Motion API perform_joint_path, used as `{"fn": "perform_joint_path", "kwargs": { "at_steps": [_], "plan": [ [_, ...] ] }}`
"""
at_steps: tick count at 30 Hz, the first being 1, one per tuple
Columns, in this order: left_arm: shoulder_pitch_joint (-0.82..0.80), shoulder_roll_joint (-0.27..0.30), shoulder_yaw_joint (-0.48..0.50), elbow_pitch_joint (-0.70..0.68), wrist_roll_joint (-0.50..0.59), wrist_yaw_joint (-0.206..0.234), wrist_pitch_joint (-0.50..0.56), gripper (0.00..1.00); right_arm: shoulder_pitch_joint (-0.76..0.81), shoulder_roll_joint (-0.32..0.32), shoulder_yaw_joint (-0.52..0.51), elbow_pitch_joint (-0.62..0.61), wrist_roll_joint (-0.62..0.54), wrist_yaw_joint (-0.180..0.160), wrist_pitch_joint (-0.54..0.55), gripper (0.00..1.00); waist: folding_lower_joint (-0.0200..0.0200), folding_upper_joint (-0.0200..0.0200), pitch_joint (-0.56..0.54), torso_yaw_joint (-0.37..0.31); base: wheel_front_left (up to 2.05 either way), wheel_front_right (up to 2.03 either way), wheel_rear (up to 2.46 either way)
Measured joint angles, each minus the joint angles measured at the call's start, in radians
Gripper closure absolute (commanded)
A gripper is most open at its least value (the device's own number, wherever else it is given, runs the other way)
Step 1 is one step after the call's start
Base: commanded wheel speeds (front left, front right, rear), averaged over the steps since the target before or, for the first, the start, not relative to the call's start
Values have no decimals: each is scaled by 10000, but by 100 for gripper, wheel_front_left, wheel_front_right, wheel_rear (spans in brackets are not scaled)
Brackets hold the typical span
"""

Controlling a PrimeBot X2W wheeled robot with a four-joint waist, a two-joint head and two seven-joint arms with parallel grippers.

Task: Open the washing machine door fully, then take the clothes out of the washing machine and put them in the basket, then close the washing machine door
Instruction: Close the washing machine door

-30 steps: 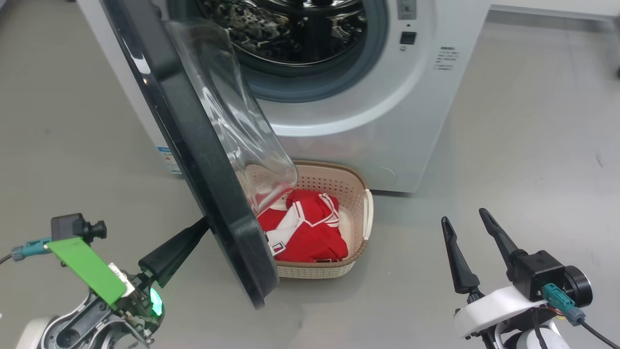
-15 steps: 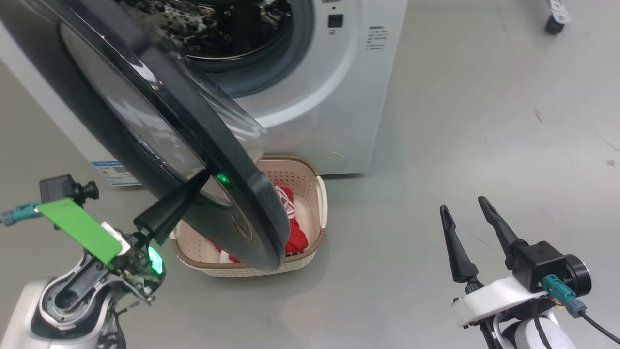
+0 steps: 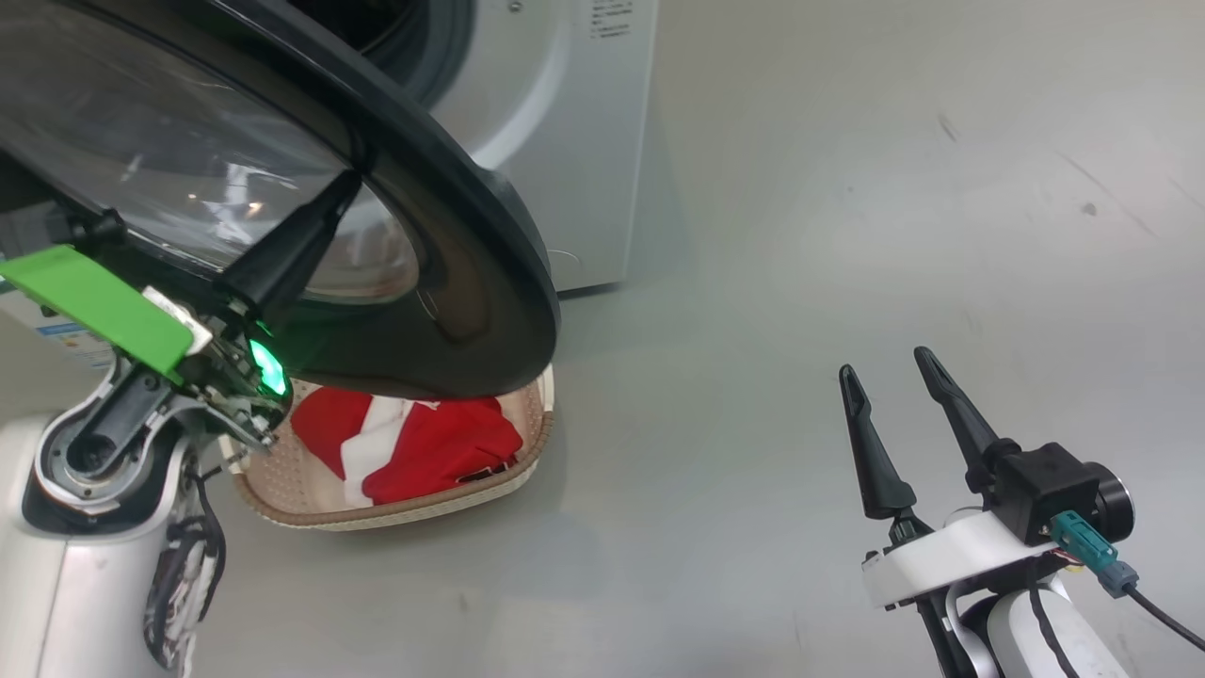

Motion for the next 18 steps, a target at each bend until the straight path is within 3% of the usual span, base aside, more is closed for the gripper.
{"fn": "perform_joint_path", "kwargs": {
  "at_steps": [18],
  "plan": [
    [-2437,-236,608,1730,815,113,-1404,100,-444,184,10,247,203,109,-234,0,0,0,1070,-1325,0,0,0]
  ]
}}
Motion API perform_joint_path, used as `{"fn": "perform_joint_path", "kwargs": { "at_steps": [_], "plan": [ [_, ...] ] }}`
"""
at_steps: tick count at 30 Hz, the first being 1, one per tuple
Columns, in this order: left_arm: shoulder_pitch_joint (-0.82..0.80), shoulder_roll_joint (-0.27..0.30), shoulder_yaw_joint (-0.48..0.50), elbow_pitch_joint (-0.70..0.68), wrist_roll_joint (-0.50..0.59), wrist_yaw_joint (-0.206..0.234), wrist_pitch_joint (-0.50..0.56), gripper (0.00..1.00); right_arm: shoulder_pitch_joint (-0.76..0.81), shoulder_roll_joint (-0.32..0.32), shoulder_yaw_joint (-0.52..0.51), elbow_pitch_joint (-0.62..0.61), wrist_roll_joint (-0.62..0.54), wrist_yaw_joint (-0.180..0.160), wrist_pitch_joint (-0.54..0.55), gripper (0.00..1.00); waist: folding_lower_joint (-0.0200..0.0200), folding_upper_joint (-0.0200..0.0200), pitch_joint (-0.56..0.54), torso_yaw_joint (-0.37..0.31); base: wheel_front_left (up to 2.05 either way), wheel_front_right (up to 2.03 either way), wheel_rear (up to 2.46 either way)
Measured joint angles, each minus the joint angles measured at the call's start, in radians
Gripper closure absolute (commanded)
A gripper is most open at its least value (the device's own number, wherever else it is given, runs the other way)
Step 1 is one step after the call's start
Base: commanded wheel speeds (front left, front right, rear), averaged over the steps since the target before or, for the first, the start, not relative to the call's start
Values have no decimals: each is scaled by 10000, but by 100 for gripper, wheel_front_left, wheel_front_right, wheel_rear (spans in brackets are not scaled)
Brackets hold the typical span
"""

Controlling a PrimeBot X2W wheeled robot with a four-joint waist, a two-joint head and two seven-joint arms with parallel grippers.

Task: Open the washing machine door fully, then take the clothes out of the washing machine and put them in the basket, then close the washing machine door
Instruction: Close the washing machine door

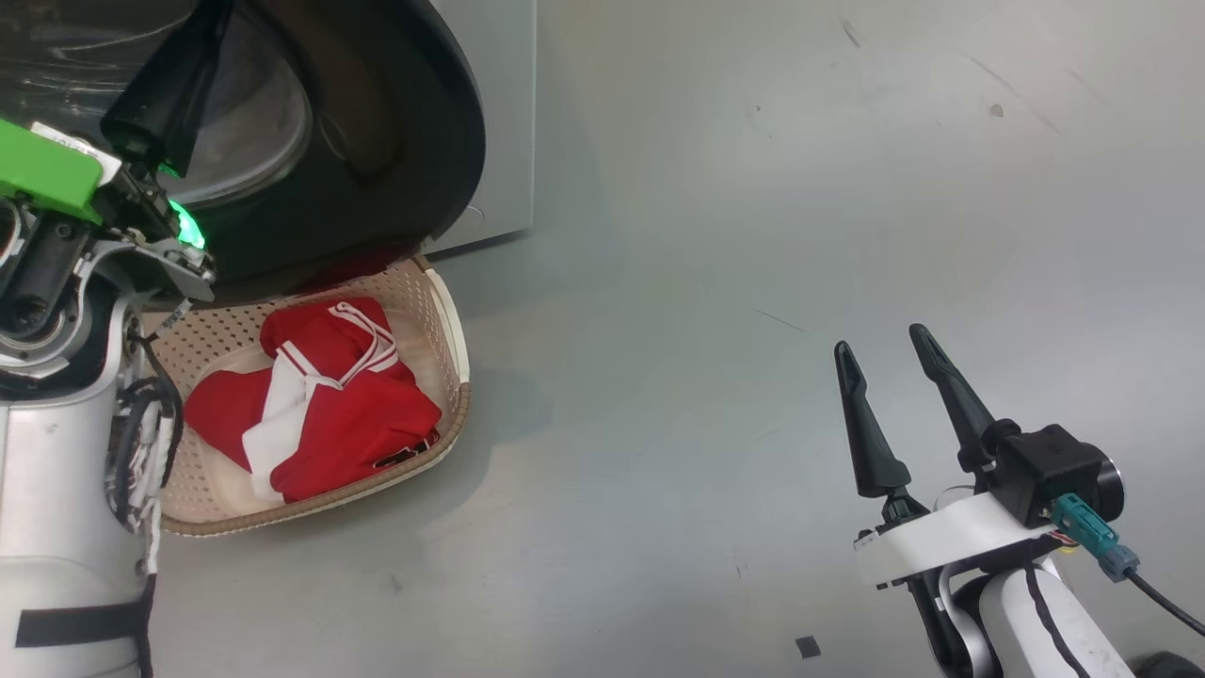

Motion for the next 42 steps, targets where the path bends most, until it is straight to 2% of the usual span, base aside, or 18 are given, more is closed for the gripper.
{"fn": "perform_joint_path", "kwargs": {
  "at_steps": [11,15,20,30,42],
  "plan": [
    [-1059,88,309,991,449,-38,-581,100,-272,125,-27,259,105,67,-259,0,0,0,556,-632,0,0,0],
    [-1347,44,221,1336,454,-142,-581,100,-296,128,-115,357,107,67,-307,0,0,0,671,-735,0,0,0],
    [-1449,27,144,1582,464,-474,-560,100,-331,130,-207,441,107,63,-337,0,0,0,714,-726,0,0,0],
    [-1275,-272,25,1772,385,-1047,-339,100,-377,88,-393,508,107,46,-426,0,0,0,722,-239,0,0,0],
    [920,-416,395,1244,372,-1269,-637,100,-415,-69,-548,706,105,46,-512,0,0,0,482,662,0,0,0]
  ]
}}
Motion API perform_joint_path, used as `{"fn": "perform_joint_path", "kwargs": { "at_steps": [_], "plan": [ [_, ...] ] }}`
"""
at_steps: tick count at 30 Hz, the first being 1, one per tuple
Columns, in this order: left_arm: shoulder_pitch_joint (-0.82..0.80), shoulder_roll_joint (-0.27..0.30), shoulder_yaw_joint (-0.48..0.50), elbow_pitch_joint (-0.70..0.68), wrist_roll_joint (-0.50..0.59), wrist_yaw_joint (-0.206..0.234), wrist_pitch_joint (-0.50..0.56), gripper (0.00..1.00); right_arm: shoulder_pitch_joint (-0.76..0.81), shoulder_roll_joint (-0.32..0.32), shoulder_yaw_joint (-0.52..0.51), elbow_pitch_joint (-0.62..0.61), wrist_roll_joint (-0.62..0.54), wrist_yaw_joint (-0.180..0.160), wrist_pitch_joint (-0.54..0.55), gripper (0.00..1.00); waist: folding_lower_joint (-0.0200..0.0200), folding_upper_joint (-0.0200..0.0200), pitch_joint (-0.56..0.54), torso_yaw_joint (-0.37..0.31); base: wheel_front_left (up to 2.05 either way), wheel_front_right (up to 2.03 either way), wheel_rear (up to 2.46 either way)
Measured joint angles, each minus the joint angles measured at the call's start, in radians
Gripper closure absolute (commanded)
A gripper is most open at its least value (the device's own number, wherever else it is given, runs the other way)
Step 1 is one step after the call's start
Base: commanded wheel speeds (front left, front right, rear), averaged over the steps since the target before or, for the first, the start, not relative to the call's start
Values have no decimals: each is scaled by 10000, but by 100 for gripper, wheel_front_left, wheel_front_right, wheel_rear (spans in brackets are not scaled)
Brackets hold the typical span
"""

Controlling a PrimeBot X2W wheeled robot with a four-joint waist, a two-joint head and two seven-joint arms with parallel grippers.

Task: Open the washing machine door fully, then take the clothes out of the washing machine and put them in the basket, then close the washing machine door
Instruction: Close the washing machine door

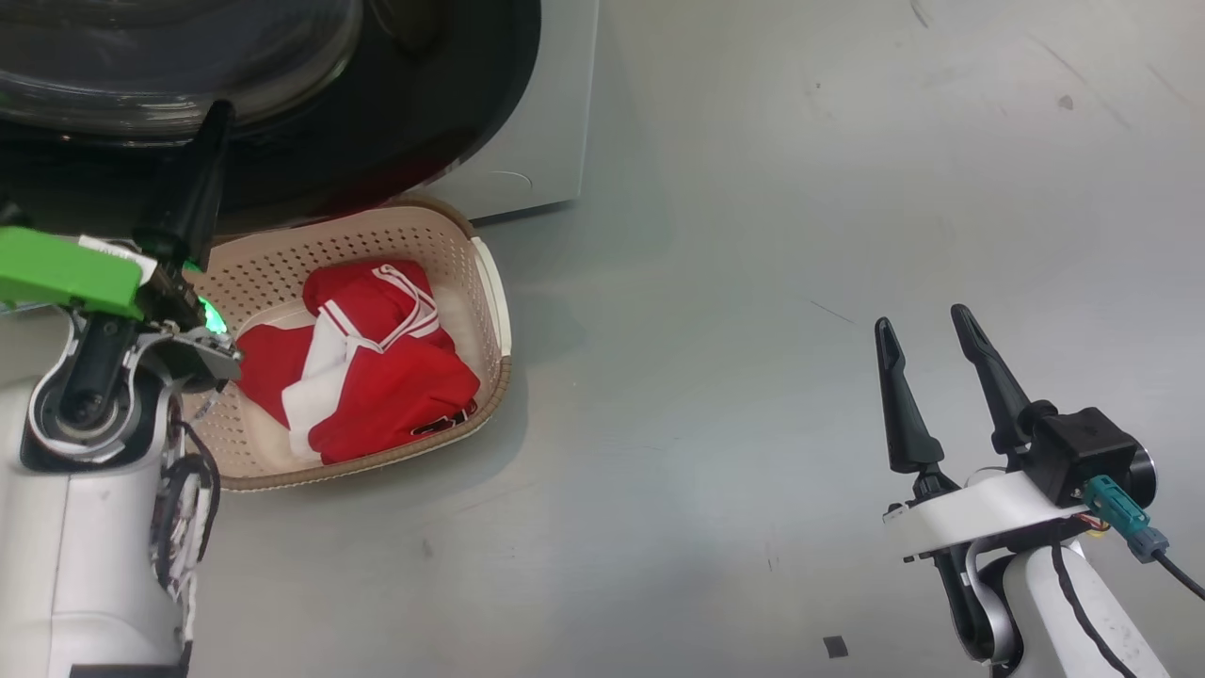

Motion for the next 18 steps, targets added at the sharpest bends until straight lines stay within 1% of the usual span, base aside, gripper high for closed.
{"fn": "perform_joint_path", "kwargs": {
  "at_steps": [6,10,12,13,14,15,16,17,18],
  "plan": [
    [1250,-56,374,-523,2,-2,-418,100,-5,-15,-19,171,0,0,-12,0,0,0,-299,414,0,0,0],
    [1986,-261,639,-1170,13,0,-692,100,10,-69,-69,257,-4,-10,-12,0,0,0,-560,657,0,0,0],
    [2271,-355,667,-1440,17,-2,-830,75,33,-121,-96,295,-8,-12,-12,0,0,0,-688,784,0,0,0],
    [2430,-414,690,-1569,17,0,-867,71,54,-151,-100,316,-13,-12,-12,0,0,0,-756,847,0,0,0],
    [2591,-464,694,-1703,17,0,-867,63,80,-178,-104,337,-15,-13,-12,0,0,0,-824,908,0,0,0],
    [2745,-516,692,-1816,15,0,-888,52,110,-201,-107,353,-17,-56,-12,0,0,0,-891,969,0,0,0],
    [2881,-562,688,-1923,15,0,-915,12,144,-222,-121,376,-17,-77,-13,0,0,0,-960,1032,0,0,0],
    [3009,-589,692,-2017,15,0,-976,0,174,-240,-130,408,-17,-75,-12,0,0,0,-1028,1092,0,0,0],
    [3141,-598,688,-2098,17,-2,-1011,0,192,-259,-130,441,-17,-75,-12,0,0,0,-1101,1153,0,0,0]
  ]
}}
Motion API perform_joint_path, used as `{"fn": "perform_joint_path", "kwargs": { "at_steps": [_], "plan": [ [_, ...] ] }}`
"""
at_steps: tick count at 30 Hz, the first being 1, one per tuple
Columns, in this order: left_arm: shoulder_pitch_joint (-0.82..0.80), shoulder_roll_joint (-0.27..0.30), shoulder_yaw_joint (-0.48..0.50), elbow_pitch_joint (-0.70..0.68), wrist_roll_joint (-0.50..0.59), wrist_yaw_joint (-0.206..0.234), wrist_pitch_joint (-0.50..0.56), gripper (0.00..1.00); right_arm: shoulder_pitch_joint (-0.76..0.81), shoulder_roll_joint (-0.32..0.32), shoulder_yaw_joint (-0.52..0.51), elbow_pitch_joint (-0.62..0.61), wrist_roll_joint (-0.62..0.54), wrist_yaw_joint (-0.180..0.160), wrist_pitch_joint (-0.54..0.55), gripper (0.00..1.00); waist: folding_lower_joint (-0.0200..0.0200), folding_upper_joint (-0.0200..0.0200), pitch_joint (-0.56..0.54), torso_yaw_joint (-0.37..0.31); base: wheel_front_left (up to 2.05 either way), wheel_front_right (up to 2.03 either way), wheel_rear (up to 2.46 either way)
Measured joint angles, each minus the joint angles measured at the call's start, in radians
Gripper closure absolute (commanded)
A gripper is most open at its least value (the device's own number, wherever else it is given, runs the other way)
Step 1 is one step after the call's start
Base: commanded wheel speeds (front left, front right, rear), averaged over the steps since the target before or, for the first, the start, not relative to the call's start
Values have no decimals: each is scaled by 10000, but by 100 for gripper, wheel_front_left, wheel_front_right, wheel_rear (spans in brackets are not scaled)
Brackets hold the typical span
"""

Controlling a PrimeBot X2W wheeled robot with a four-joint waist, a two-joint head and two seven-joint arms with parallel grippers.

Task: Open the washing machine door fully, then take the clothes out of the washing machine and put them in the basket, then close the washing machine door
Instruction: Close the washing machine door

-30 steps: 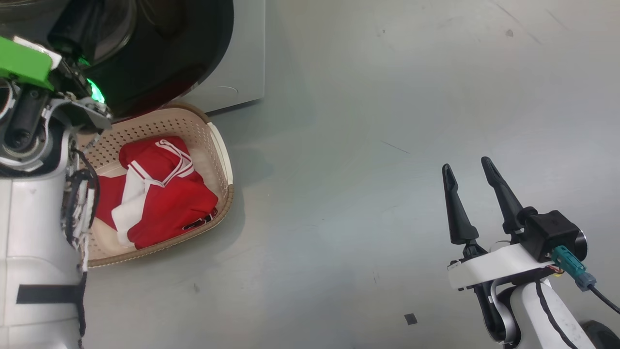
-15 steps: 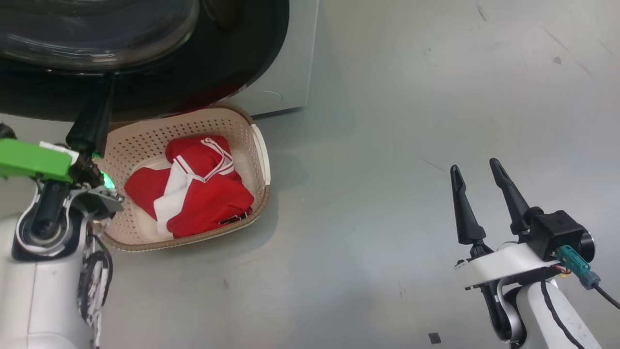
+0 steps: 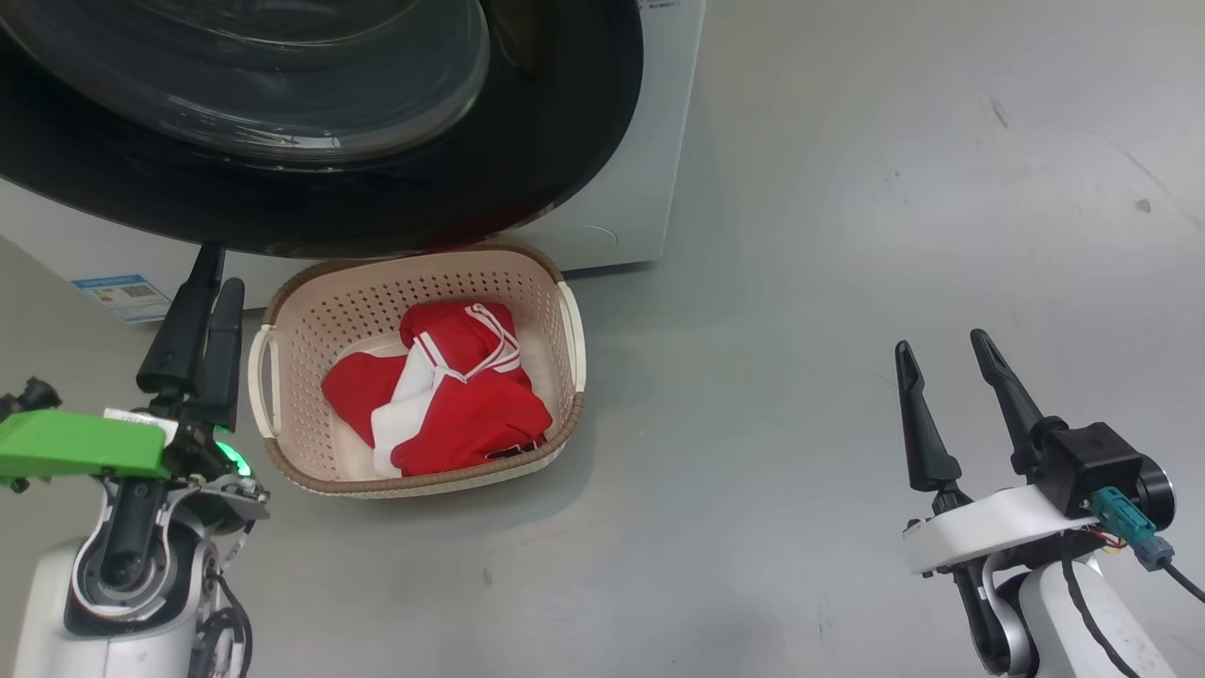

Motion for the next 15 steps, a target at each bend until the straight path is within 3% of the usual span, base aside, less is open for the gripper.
{"fn": "perform_joint_path", "kwargs": {
  "at_steps": [7,15],
  "plan": [
    [895,4,2,-596,869,2,-594,0,214,-46,-12,94,0,-8,0,0,0,0,-524,392,0,0,0],
    [1680,953,-422,-1227,3994,0,-1659,0,439,-127,-54,138,-17,-12,8,0,0,0,-1117,802,0,0,0]
  ]
}}
